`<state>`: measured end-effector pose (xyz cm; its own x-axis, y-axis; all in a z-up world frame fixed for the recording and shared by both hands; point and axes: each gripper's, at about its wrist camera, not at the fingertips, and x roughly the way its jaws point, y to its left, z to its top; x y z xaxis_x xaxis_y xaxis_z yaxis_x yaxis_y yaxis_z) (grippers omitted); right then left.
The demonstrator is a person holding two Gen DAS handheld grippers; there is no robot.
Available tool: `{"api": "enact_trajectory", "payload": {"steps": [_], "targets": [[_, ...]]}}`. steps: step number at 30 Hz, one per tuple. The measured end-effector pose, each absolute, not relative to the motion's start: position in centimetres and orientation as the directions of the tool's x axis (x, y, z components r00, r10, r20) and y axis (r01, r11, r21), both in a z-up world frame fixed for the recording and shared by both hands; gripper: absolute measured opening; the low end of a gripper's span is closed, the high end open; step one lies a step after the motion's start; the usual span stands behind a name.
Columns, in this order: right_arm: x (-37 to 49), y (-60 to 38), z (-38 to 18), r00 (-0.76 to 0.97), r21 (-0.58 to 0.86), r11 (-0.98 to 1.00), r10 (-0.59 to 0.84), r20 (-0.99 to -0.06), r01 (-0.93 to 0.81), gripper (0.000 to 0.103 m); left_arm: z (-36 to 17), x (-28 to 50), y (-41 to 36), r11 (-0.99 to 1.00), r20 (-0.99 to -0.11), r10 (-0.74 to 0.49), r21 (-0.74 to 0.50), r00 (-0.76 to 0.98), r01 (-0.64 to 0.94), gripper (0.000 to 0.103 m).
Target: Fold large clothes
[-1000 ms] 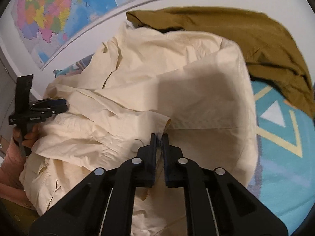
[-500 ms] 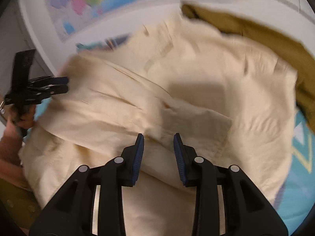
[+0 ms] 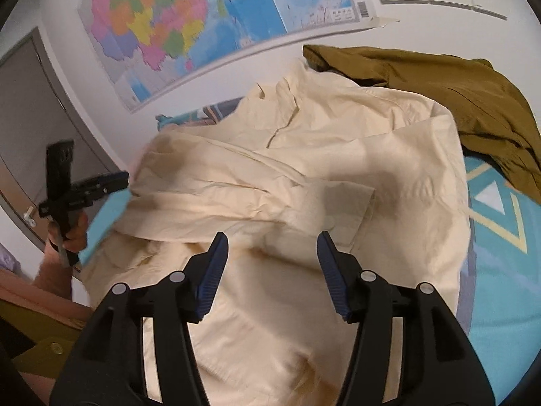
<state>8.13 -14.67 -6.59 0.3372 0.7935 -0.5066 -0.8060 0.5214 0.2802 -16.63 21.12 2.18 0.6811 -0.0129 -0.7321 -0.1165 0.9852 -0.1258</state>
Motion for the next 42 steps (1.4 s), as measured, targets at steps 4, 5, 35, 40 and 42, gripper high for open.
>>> {"api": "enact_trajectory", "payload": {"steps": [4, 5, 35, 40, 42], "targets": [[6.3, -16.8, -6.3, 0.353, 0.286, 0.529, 0.797, -0.489, -0.799, 0.061, 1.9, -19.7, 21.8, 0.976, -0.727, -0.013, -0.159, 0.686, -0.149, 0.072], [5.9, -17.5, -6.3, 0.351, 0.297, 0.528, 0.802, -0.483, -0.796, 0.064, 1.8, -20.1, 21.9, 0.973, -0.727, -0.014, -0.167, 0.686, -0.157, 0.073], [1.0, -24.6, -15.3, 0.197, 0.550, 0.438, 0.875, -0.442, -0.711, 0.093, -5.4, -29.2, 18.1, 0.796, -0.670, -0.471, -0.604, 0.574, -0.052, 0.096], [0.9, -22.8, -15.7, 0.162, 0.560, 0.411, 0.883, -0.441, -0.719, 0.060, -5.4, -28.3, 16.9, 0.812, -0.679, -0.434, -0.580, 0.592, -0.070, 0.079], [1.2, -22.7, -15.8, 0.153, 0.585, 0.403, 0.890, -0.429, -0.704, 0.038, -5.8, -28.0, 17.3, 0.805, -0.696, -0.418, -0.581, 0.584, -0.117, 0.051]]}}
